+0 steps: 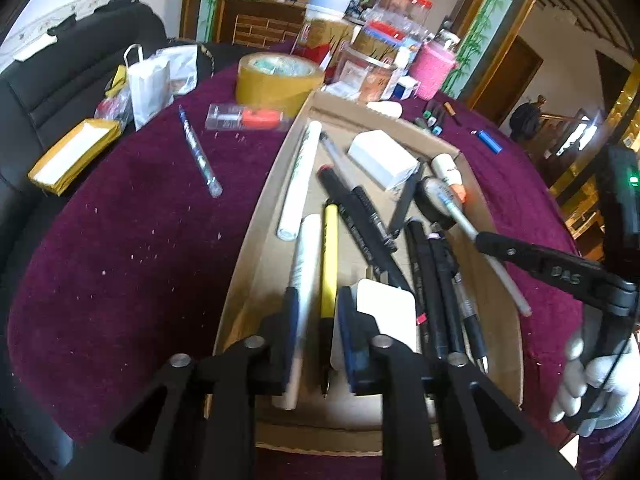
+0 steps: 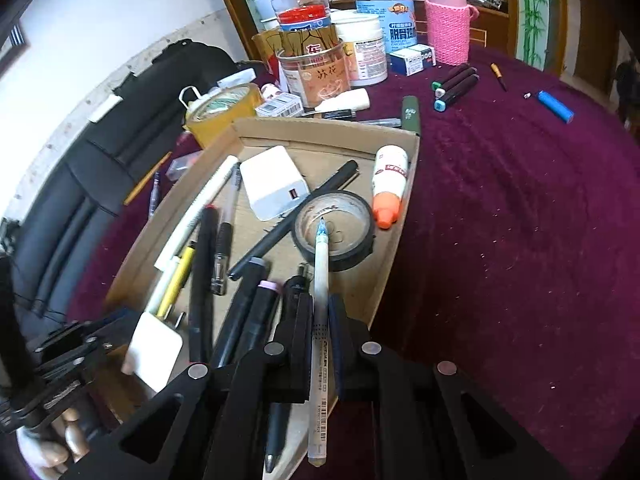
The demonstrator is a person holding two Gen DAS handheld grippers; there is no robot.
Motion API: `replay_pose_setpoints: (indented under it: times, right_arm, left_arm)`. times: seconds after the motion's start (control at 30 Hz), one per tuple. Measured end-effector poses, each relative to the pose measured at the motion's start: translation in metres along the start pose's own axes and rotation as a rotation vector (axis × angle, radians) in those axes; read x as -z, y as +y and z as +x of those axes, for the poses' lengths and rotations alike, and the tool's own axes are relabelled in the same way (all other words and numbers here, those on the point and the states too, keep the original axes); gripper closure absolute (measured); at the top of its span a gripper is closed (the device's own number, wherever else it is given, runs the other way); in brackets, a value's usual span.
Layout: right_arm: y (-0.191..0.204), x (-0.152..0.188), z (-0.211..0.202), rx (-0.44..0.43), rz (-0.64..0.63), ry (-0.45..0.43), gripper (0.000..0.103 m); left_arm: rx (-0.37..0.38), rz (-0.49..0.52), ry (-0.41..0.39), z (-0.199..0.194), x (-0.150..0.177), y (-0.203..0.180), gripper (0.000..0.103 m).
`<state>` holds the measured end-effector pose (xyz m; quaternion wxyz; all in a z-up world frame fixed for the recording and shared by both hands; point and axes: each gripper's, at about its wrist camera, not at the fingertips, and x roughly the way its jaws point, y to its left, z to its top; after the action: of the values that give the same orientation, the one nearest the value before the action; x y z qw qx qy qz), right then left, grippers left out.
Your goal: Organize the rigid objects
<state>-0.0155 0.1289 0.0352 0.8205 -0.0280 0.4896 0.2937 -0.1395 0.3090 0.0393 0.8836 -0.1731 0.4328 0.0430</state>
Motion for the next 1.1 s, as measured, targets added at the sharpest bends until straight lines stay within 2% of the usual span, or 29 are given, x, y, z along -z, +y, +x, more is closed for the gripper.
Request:
replay_pose_setpoints:
  times: [0.03,0.07,0.17,0.23,0.3,0.4,0.47,0.53,0.63,0.7,0.77,0.83,0.9,0.97,1.03,1.1]
  right_arm:
    - [0.000,-0.001,0.001,0.000,-0.001,0.000,0.093]
    - [0.000,-0.001,0.001,0.001,0.002,0.001,0.093]
    - [-0.001,-0.002,0.002,-0.004,0.019,0.003,0.092]
    - [-0.002,-0.001,0.000,0.000,0.028,-0.002,0.079]
    - [-0.005,0.001,-0.004,-0.012,0.038,-0.019,0.076]
    - [-0.003,0.004,-0.016,-0.017,0.048,-0.067,0.073]
    - [-0.001,0.005,-0.021,-0.086,0.061,-0.086,0.067]
    - [0.001,0.004,-0.021,-0.151,0.071,-0.077,0.054]
    - [0.005,0.007,-0.011,-0.149,0.077,-0.036,0.053]
    - [0.004,0.012,-0.007,-0.148,0.085,-0.017,0.053]
    - [0.001,0.015,-0.009,-0.143,0.100,-0.025,0.053]
    - [-0.001,0.019,-0.018,-0.135,0.102,-0.054,0.053]
    - [0.002,0.021,-0.031,-0.104,0.081,-0.109,0.053]
    - [0.007,0.025,-0.046,-0.055,0.047,-0.177,0.043]
    - [0.015,0.032,-0.063,0.004,0.014,-0.265,0.022]
    - [0.022,0.040,-0.079,0.060,-0.015,-0.353,0.012]
  left_arm:
    - [0.001,0.002,-0.010,-0.002,0.000,-0.001,0.071]
    - [0.013,-0.002,-0.027,-0.006,0.000,-0.002,0.061]
    - [0.031,-0.013,-0.052,-0.013,-0.001,-0.004,0.054]
    - [0.031,-0.014,-0.066,-0.018,-0.001,-0.007,0.051]
    - [0.030,-0.014,-0.080,-0.021,0.000,-0.009,0.043]
    - [0.026,-0.018,-0.110,-0.029,0.000,-0.011,0.039]
    - [0.026,-0.025,-0.129,-0.033,0.000,-0.012,0.038]
    - [0.029,-0.027,-0.152,-0.039,0.000,-0.015,0.037]
    - [0.018,-0.009,-0.187,-0.048,0.001,-0.020,0.033]
    - [-0.004,0.014,-0.240,-0.059,0.003,-0.027,0.026]
    - [-0.050,0.038,-0.314,-0.072,0.005,-0.034,0.026]
    - [-0.174,0.081,-0.466,-0.097,0.012,-0.047,0.022]
    - [-0.278,0.102,-0.609,-0.120,0.020,-0.061,0.000]
    - [-0.304,0.117,-0.759,-0.144,0.032,-0.074,0.000]
    - [-0.269,0.110,-0.796,-0.153,0.037,-0.082,0.000]
    - [-0.276,0.095,-0.721,-0.146,0.032,-0.086,0.000]
